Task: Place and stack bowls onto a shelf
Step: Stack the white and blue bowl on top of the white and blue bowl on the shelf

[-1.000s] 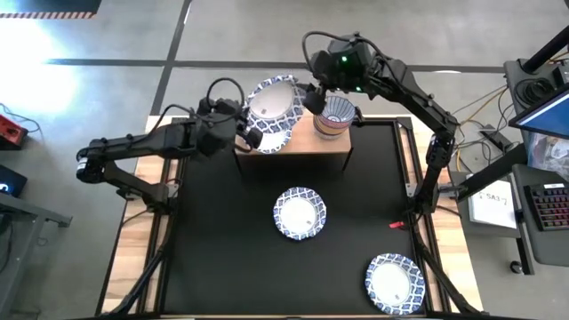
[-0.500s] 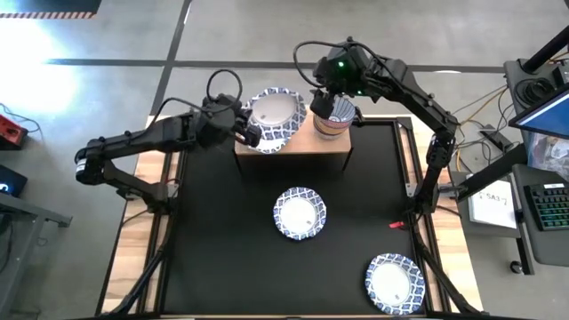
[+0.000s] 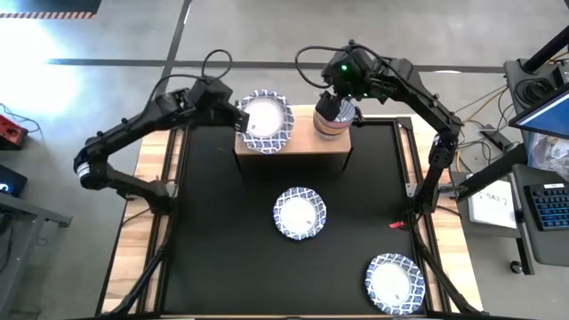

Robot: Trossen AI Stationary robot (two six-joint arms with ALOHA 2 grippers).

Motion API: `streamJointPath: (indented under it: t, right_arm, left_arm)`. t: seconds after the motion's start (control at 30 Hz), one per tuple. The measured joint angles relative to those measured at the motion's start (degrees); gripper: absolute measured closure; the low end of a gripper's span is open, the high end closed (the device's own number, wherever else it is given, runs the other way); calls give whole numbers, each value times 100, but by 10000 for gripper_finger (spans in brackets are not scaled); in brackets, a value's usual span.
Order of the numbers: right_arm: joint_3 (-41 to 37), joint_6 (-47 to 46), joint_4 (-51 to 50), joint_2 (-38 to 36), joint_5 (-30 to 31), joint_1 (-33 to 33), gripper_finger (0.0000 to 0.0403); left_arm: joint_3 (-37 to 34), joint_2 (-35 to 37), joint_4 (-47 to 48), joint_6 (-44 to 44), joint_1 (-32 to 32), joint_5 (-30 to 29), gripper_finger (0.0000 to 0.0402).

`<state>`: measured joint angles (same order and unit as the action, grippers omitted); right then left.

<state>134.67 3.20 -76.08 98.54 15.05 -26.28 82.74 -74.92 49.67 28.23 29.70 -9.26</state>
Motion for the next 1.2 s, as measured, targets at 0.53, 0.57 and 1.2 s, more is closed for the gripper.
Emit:
streamJointPath:
  t: [0.53,0.57,1.2]
  right_arm:
    - [2,-773,-849,-120,-498,81,156]
    - [2,-773,-876,-120,-498,81,156]
    - [2,-751,-923,-120,-496,79,156]
  left_arm:
    - [0,-661,52,-360,589,898,401]
    - [0,-678,52,-371,603,890,401]
    - [0,-668,-38,-567,1157,2342,258]
